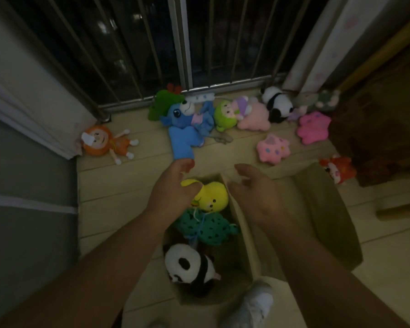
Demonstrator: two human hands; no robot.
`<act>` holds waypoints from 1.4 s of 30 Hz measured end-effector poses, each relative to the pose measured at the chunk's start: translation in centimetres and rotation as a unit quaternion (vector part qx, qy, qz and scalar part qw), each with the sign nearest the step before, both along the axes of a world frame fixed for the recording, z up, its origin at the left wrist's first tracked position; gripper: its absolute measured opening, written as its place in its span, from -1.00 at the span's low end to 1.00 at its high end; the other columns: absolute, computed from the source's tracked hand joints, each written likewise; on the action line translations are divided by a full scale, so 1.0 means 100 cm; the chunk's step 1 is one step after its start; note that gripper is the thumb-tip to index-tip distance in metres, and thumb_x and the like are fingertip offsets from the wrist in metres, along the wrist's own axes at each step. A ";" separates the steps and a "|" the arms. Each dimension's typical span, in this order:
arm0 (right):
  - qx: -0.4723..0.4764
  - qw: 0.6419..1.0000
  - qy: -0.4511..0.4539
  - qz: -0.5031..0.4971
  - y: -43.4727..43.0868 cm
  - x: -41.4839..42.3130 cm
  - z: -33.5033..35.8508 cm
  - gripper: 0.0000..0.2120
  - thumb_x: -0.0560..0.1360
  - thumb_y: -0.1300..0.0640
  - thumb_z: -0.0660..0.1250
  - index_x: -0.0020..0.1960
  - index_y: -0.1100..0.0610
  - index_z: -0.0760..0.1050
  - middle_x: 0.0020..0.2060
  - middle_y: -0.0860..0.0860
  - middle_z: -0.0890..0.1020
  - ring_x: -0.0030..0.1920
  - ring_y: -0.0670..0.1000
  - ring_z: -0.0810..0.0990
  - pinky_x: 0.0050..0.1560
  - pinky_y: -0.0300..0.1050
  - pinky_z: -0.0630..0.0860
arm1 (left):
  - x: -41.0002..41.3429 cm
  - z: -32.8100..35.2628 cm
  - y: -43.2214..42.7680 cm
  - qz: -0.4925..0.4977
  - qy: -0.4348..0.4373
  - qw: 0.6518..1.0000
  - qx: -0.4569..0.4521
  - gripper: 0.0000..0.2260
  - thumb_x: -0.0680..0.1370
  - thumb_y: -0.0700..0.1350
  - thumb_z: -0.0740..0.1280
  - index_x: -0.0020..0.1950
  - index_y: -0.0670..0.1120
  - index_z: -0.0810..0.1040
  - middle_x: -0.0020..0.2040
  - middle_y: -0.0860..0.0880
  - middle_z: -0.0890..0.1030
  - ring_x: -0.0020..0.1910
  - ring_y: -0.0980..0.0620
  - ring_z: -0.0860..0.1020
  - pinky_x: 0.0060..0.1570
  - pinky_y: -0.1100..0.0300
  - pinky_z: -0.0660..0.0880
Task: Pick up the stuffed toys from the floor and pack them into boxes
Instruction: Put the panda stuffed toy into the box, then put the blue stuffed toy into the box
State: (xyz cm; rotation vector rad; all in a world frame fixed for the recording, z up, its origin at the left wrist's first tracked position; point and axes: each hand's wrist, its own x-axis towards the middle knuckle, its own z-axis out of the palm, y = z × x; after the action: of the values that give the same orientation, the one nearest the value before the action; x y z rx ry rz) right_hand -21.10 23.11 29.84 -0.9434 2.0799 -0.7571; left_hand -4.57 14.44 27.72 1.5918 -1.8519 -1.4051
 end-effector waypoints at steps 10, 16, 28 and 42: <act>0.007 0.998 -0.018 0.059 -0.065 -0.068 -0.028 -0.53 0.48 0.00 0.37 0.37 -0.01 0.41 0.28 -0.01 0.52 0.23 0.02 0.52 0.23 -0.02 0.48 | -0.064 -0.022 -0.064 0.052 -0.037 0.998 -0.013 -0.53 0.47 -0.06 0.41 0.34 0.09 0.38 0.27 0.06 0.46 0.22 0.07 0.44 0.12 0.15 0.41; 0.026 0.997 -0.024 0.070 -0.107 -0.083 -0.062 -0.53 0.48 0.00 0.36 0.37 -0.02 0.40 0.28 0.00 0.51 0.20 0.00 0.52 0.24 -0.03 0.47 | -0.074 -0.057 -0.105 0.062 -0.041 0.997 -0.016 -0.50 0.45 -0.08 0.44 0.35 0.04 0.38 0.21 0.10 0.44 0.19 0.05 0.44 0.06 0.18 0.39; 0.072 0.996 -0.045 0.025 -0.227 -0.033 -0.236 -0.51 0.47 -0.03 0.38 0.37 -0.01 0.40 0.29 -0.03 0.51 0.19 -0.02 0.53 0.25 -0.12 0.44 | -0.056 -0.229 -0.224 0.026 -0.060 0.998 0.003 -0.52 0.46 -0.13 0.42 0.35 0.04 0.39 0.31 -0.01 0.45 0.15 0.08 0.43 0.05 0.19 0.40; 0.188 0.978 -0.041 0.081 -0.340 -0.002 -0.424 -0.43 0.53 0.07 0.35 0.45 0.19 0.23 0.35 0.14 0.45 0.33 0.09 0.43 0.15 -0.31 0.38 | -0.034 -0.421 -0.318 -0.046 -0.094 0.994 0.005 -0.39 0.43 -0.17 0.44 0.44 0.03 0.33 0.42 -0.06 0.36 0.37 -0.02 0.34 0.27 0.20 0.31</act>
State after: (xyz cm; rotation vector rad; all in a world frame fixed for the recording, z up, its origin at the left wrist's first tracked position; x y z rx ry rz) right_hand -21.34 -10.84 -12.55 -0.8408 1.9536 -0.2967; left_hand -7.96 -17.38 -14.35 1.7160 -2.0517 -1.3445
